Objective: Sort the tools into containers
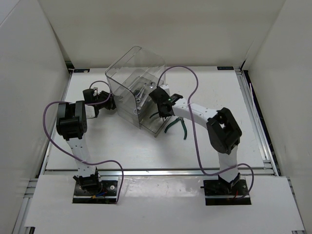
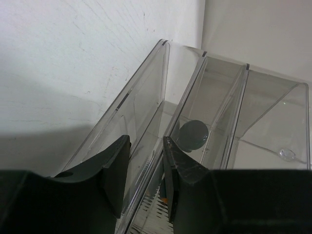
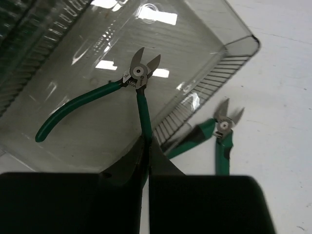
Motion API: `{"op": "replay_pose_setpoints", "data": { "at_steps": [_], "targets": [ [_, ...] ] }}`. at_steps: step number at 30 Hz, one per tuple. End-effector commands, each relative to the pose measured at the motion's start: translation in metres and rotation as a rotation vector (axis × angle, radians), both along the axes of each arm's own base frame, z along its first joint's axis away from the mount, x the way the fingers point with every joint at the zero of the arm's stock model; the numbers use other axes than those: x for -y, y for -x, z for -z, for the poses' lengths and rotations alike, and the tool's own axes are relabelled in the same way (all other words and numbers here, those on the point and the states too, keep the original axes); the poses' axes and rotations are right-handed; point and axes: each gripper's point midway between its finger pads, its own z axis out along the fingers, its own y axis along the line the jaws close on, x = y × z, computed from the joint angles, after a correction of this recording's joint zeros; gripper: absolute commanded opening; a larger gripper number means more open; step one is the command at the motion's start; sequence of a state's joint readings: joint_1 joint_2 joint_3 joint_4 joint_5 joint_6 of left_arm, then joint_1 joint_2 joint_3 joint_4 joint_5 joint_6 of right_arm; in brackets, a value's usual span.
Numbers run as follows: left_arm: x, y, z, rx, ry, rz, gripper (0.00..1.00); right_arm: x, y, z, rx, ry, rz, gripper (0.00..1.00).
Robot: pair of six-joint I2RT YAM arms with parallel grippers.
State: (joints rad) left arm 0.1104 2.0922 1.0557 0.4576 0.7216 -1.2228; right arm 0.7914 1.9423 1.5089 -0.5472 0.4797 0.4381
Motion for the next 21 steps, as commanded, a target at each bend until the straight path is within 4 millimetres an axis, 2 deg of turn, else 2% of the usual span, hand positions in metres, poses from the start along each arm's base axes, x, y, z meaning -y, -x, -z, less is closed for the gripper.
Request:
{"op": "replay_pose_setpoints", "data": {
  "at_steps": [1, 2, 4, 5, 7, 8, 10, 11, 13, 14, 15, 17, 18, 21],
  "targets": [
    [0.003, 0.005, -0.028, 0.042, 0.021, 0.010, 0.45, -0.023, -0.007, -0.028, 0.025, -0.051, -0.015, 0.00],
    [0.006, 0.007, -0.028, 0.041, 0.025, 0.014, 0.45, -0.026, -0.008, -0.027, 0.013, -0.059, -0.018, 0.12],
    [0.003, 0.005, -0.029, 0.041, 0.030, 0.005, 0.45, -0.033, -0.008, -0.024, -0.009, -0.073, -0.017, 0.26],
    [0.003, 0.005, -0.029, 0.044, 0.031, 0.004, 0.45, -0.033, -0.010, -0.032, -0.006, -0.084, -0.011, 0.36],
    [0.003, 0.005, -0.028, 0.041, 0.037, 0.001, 0.45, -0.027, -0.010, -0.041, 0.005, -0.096, 0.018, 0.46],
    [0.003, 0.004, -0.031, 0.046, 0.038, 0.001, 0.45, -0.021, -0.013, -0.056, 0.043, -0.139, 0.041, 0.54],
    [0.004, 0.004, -0.030, 0.043, 0.043, -0.001, 0.45, -0.012, -0.009, -0.069, 0.073, -0.190, 0.061, 0.64],
    [0.002, 0.004, -0.030, 0.045, 0.045, -0.006, 0.45, -0.001, -0.002, -0.074, 0.094, -0.226, 0.093, 0.65],
    [0.000, 0.003, -0.030, 0.042, 0.050, -0.010, 0.45, 0.027, -0.002, -0.074, 0.107, -0.253, 0.187, 0.64],
    [0.004, 0.005, -0.028, 0.039, 0.048, -0.001, 0.45, 0.044, 0.010, -0.065, 0.098, -0.247, 0.207, 0.64],
    [0.002, 0.004, -0.027, 0.037, 0.048, -0.007, 0.45, 0.059, 0.012, -0.057, 0.083, -0.248, 0.239, 0.64],
    [0.004, 0.005, -0.025, 0.030, 0.051, -0.002, 0.45, 0.070, 0.024, -0.046, 0.043, -0.270, 0.245, 0.60],
    [0.004, 0.005, -0.025, 0.032, 0.051, 0.001, 0.45, 0.079, 0.033, -0.027, 0.006, -0.243, 0.254, 0.52],
    [0.004, 0.006, -0.022, 0.024, 0.050, -0.001, 0.45, 0.072, 0.043, -0.019, -0.014, -0.294, 0.207, 0.27]
  ]
}}
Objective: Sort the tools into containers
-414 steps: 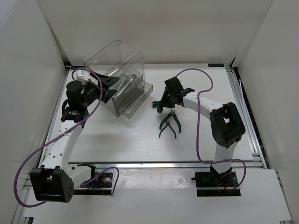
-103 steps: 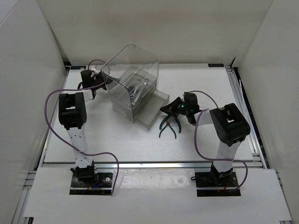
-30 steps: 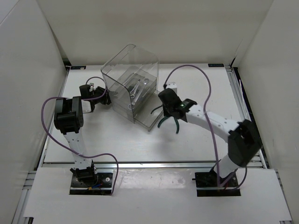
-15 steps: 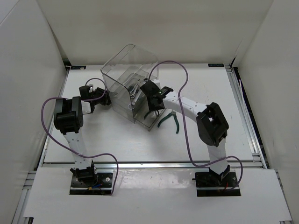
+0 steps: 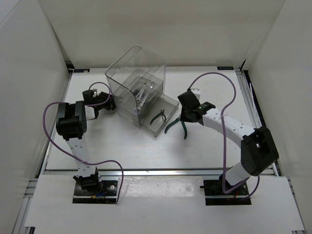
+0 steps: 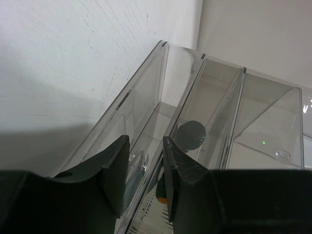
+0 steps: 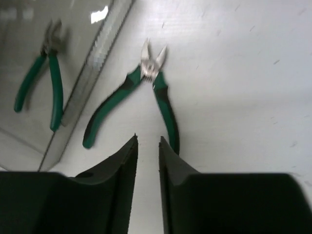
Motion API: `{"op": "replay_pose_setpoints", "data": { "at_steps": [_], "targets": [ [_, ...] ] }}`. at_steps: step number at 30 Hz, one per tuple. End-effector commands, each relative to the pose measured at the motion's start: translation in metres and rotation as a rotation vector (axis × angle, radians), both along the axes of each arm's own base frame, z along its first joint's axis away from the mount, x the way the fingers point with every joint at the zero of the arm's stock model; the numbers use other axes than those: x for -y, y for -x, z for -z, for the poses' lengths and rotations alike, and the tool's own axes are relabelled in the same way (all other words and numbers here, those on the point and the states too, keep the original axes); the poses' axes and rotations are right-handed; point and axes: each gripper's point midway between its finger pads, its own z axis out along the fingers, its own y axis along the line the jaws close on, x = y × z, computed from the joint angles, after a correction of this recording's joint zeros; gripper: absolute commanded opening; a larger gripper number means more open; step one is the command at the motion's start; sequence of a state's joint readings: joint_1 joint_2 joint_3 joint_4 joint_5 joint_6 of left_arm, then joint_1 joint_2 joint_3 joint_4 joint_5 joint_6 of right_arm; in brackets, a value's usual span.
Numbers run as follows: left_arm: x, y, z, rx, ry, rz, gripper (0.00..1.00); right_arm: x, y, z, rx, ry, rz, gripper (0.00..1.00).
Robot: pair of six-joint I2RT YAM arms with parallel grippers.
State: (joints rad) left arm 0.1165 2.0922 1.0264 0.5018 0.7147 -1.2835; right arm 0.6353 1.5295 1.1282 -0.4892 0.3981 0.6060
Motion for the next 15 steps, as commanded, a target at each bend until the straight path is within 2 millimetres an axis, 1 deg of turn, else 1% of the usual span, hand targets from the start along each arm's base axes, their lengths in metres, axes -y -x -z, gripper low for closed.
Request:
{"op": "replay_pose_setpoints", "data": {
  "at_steps": [1, 2, 3, 4, 5, 6, 7, 8, 9, 10, 11, 12, 13, 14, 15],
  "targets": [
    [0.007, 0.005, -0.024, 0.049, 0.012, 0.035, 0.45, -0.029, 0.011, 0.012, -0.028, -0.132, -0.075, 0.26],
    [0.007, 0.005, -0.021, 0.043, 0.013, 0.035, 0.45, -0.034, 0.012, 0.012, -0.033, -0.155, -0.097, 0.26],
    [0.007, 0.005, -0.023, 0.043, 0.016, 0.037, 0.45, -0.045, 0.007, 0.006, -0.006, -0.198, -0.120, 0.28],
    [0.007, 0.005, -0.023, 0.042, 0.015, 0.037, 0.45, -0.054, 0.005, 0.003, 0.002, -0.225, -0.147, 0.31],
    [0.007, 0.005, -0.021, 0.038, 0.015, 0.034, 0.45, -0.064, 0.007, 0.003, -0.012, -0.251, -0.182, 0.34],
    [0.007, 0.006, -0.022, 0.038, 0.015, 0.034, 0.45, -0.070, 0.000, -0.006, 0.011, -0.255, -0.200, 0.39],
    [0.007, 0.006, -0.022, 0.040, 0.017, 0.037, 0.45, -0.076, 0.000, -0.001, -0.001, -0.236, -0.216, 0.41],
    [0.006, 0.005, -0.024, 0.043, 0.015, 0.031, 0.45, -0.077, -0.007, -0.005, 0.015, -0.212, -0.211, 0.43],
    [0.007, 0.006, -0.022, 0.038, 0.017, 0.033, 0.45, -0.082, -0.013, -0.015, 0.033, -0.191, -0.229, 0.44],
    [0.007, 0.005, -0.024, 0.044, 0.017, 0.033, 0.45, -0.086, -0.014, -0.008, 0.018, -0.157, -0.246, 0.44],
    [0.005, 0.005, -0.021, 0.036, 0.017, 0.028, 0.45, -0.091, -0.018, -0.013, 0.035, -0.146, -0.255, 0.45],
    [0.007, 0.006, -0.022, 0.036, 0.020, 0.032, 0.45, -0.094, -0.027, -0.017, 0.049, -0.114, -0.265, 0.46],
    [0.008, 0.005, -0.022, 0.035, 0.021, 0.033, 0.45, -0.097, -0.028, -0.017, 0.047, -0.087, -0.274, 0.46],
    [0.007, 0.005, -0.022, 0.036, 0.021, 0.031, 0.45, -0.095, -0.035, -0.017, 0.056, -0.049, -0.271, 0.48],
    [0.007, 0.005, -0.022, 0.034, 0.022, 0.031, 0.45, -0.098, -0.036, -0.017, 0.049, -0.032, -0.280, 0.48]
  ]
}}
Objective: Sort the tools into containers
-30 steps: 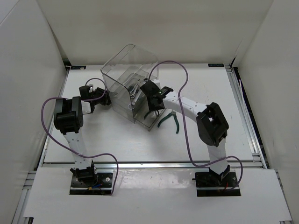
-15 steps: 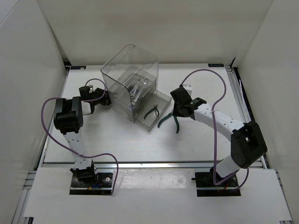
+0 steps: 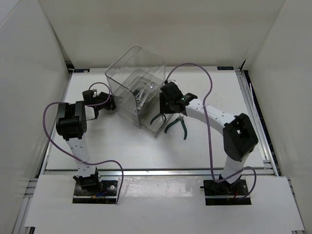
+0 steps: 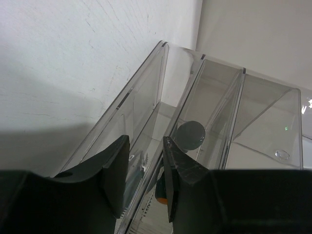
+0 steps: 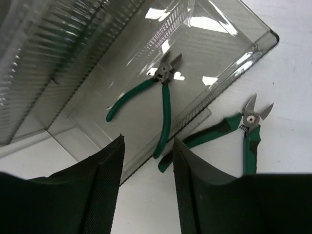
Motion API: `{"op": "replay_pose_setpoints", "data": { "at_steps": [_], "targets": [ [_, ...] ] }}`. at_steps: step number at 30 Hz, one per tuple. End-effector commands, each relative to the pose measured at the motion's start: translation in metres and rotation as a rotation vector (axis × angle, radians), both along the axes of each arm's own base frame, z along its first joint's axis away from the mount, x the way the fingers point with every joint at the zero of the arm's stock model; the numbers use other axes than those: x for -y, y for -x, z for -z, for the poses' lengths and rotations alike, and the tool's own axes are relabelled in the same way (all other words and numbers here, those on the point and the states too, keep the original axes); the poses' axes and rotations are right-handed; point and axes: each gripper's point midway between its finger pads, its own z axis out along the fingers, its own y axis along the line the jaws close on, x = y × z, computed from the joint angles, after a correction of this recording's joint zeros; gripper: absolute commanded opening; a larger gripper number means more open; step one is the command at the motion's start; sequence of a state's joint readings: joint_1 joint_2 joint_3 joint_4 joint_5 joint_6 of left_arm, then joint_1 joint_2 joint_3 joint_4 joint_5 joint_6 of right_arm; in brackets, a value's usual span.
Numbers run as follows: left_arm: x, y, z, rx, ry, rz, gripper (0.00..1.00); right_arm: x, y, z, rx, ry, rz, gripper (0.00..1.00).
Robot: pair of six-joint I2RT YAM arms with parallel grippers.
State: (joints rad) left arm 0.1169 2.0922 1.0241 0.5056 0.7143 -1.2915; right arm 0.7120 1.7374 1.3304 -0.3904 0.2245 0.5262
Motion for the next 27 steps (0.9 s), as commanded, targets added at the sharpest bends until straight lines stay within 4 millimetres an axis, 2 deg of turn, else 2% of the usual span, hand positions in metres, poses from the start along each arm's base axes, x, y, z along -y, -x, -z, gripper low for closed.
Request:
{"op": "replay_pose_setpoints", "data": {
  "at_steps": [1, 2, 3, 9, 15, 19, 21, 24, 25, 27],
  "targets": [
    [0.007, 0.005, -0.023, 0.040, 0.015, 0.033, 0.45, -0.006, -0.019, -0.009, 0.036, 0.114, -0.031, 0.49],
    [0.008, 0.005, -0.022, 0.036, 0.017, 0.035, 0.45, -0.008, -0.019, -0.004, 0.019, 0.140, -0.039, 0.49],
    [0.007, 0.005, -0.021, 0.035, 0.018, 0.034, 0.45, -0.006, -0.021, 0.016, -0.017, 0.198, -0.039, 0.48],
    [0.007, 0.007, -0.022, 0.030, 0.018, 0.034, 0.45, -0.012, -0.020, 0.035, -0.042, 0.282, -0.087, 0.48],
    [0.005, 0.008, -0.021, 0.027, 0.018, 0.028, 0.45, 0.001, -0.018, 0.055, -0.084, 0.358, -0.059, 0.46],
    [0.000, 0.008, -0.021, 0.024, 0.017, 0.016, 0.45, 0.000, -0.017, 0.059, -0.083, 0.353, -0.056, 0.33],
    [-0.001, 0.008, -0.022, 0.027, 0.017, 0.016, 0.45, -0.007, -0.016, 0.061, -0.089, 0.342, -0.065, 0.28],
    [-0.001, 0.009, -0.021, 0.021, 0.018, 0.016, 0.45, -0.009, -0.019, 0.065, -0.116, 0.343, -0.063, 0.15],
    [-0.001, 0.009, -0.022, 0.024, 0.018, 0.016, 0.45, -0.008, -0.018, 0.071, -0.131, 0.354, -0.055, 0.05],
    [-0.001, 0.009, -0.021, 0.021, 0.018, 0.016, 0.45, -0.008, -0.020, 0.067, -0.126, 0.353, -0.042, 0.00]
  ]
}}
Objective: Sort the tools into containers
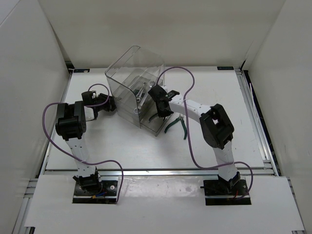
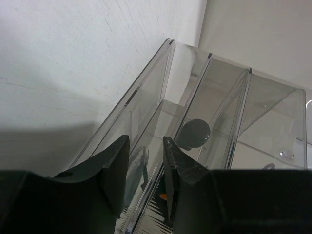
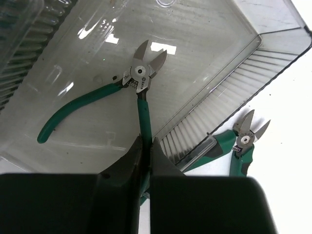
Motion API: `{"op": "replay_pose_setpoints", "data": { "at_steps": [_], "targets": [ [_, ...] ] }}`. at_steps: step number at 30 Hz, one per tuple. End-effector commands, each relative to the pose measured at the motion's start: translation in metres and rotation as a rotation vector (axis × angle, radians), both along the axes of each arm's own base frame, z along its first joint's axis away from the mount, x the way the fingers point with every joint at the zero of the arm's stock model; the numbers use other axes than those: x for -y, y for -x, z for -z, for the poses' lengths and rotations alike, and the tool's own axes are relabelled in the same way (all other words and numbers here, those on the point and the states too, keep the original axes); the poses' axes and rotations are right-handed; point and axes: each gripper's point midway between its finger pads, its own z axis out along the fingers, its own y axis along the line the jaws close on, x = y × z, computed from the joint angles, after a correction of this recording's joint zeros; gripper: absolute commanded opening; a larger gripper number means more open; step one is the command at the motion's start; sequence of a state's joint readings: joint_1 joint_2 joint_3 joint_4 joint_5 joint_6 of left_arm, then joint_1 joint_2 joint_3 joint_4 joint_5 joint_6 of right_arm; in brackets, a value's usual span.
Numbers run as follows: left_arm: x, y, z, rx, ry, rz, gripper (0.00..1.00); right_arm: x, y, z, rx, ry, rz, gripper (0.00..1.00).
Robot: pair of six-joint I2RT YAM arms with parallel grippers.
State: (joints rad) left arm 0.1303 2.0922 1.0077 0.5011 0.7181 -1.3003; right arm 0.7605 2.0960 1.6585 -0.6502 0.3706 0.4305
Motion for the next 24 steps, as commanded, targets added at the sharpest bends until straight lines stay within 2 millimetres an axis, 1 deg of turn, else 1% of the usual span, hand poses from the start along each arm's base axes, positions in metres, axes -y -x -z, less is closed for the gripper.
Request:
{"op": "replay_pose_setpoints", "data": {
  "at_steps": [1, 3, 4, 5, 6, 8, 9, 10, 11, 12, 13, 14, 15, 16, 18, 19, 20, 21, 22, 23, 24],
  "targets": [
    [0.005, 0.005, -0.027, 0.048, 0.007, 0.029, 0.45, -0.004, -0.002, -0.001, -0.004, 0.007, 0.014, 0.00],
    [0.005, 0.005, -0.026, 0.044, 0.008, 0.029, 0.45, -0.002, -0.007, -0.002, 0.012, -0.008, 0.051, 0.00],
    [0.004, 0.005, -0.027, 0.049, 0.006, 0.026, 0.45, -0.001, -0.009, -0.008, 0.023, -0.026, 0.067, 0.00],
    [0.004, 0.005, -0.027, 0.049, 0.006, 0.026, 0.45, -0.001, -0.011, -0.009, 0.027, -0.038, 0.084, 0.00],
    [0.005, 0.005, -0.027, 0.046, 0.009, 0.028, 0.45, -0.003, -0.014, -0.014, 0.042, -0.067, 0.104, 0.00],
    [0.005, 0.005, -0.028, 0.047, 0.010, 0.027, 0.45, 0.001, -0.020, -0.016, 0.056, -0.079, 0.140, 0.00],
    [0.004, 0.005, -0.027, 0.044, 0.010, 0.024, 0.45, -0.005, -0.020, -0.019, 0.048, -0.113, 0.135, 0.02],
    [0.005, 0.005, -0.026, 0.044, 0.011, 0.027, 0.45, -0.009, -0.024, -0.022, 0.053, -0.146, 0.131, 0.11],
    [0.005, 0.005, -0.027, 0.044, 0.013, 0.026, 0.45, -0.012, -0.024, -0.024, 0.054, -0.162, 0.118, 0.25],
    [0.004, 0.004, -0.028, 0.046, 0.013, 0.022, 0.45, -0.012, -0.026, -0.026, 0.062, -0.170, 0.127, 0.44],
    [0.005, 0.005, -0.030, 0.049, 0.015, 0.024, 0.45, -0.011, -0.025, -0.033, 0.079, -0.167, 0.135, 0.48],
    [0.006, 0.005, -0.029, 0.047, 0.015, 0.027, 0.45, -0.006, -0.028, -0.037, 0.088, -0.172, 0.151, 0.50],
    [0.004, 0.004, -0.029, 0.047, 0.015, 0.021, 0.45, -0.002, -0.029, -0.043, 0.115, -0.173, 0.167, 0.55],
    [0.004, 0.004, -0.029, 0.047, 0.018, 0.023, 0.45, 0.004, -0.029, -0.056, 0.157, -0.211, 0.180, 0.58],
    [0.004, 0.004, -0.028, 0.046, 0.017, 0.020, 0.45, 0.016, -0.032, -0.072, 0.214, -0.256, 0.221, 0.60],
    [0.004, 0.003, -0.029, 0.050, 0.018, 0.023, 0.45, 0.025, -0.030, -0.093, 0.256, -0.290, 0.245, 0.61],
    [0.004, 0.003, -0.030, 0.050, 0.019, 0.022, 0.45, 0.039, -0.027, -0.087, 0.256, -0.280, 0.276, 0.60],
    [0.004, 0.004, -0.026, 0.041, 0.021, 0.022, 0.45, 0.057, -0.029, -0.087, 0.259, -0.274, 0.324, 0.60],
    [0.004, 0.004, -0.027, 0.043, 0.020, 0.022, 0.45, 0.068, -0.027, -0.087, 0.262, -0.272, 0.356, 0.57],
    [0.005, 0.004, -0.026, 0.039, 0.020, 0.022, 0.45, 0.083, -0.018, -0.081, 0.244, -0.254, 0.370, 0.56],
    [0.005, 0.004, -0.026, 0.039, 0.022, 0.021, 0.45, 0.094, -0.014, -0.073, 0.227, -0.236, 0.388, 0.55]
  ]
}}
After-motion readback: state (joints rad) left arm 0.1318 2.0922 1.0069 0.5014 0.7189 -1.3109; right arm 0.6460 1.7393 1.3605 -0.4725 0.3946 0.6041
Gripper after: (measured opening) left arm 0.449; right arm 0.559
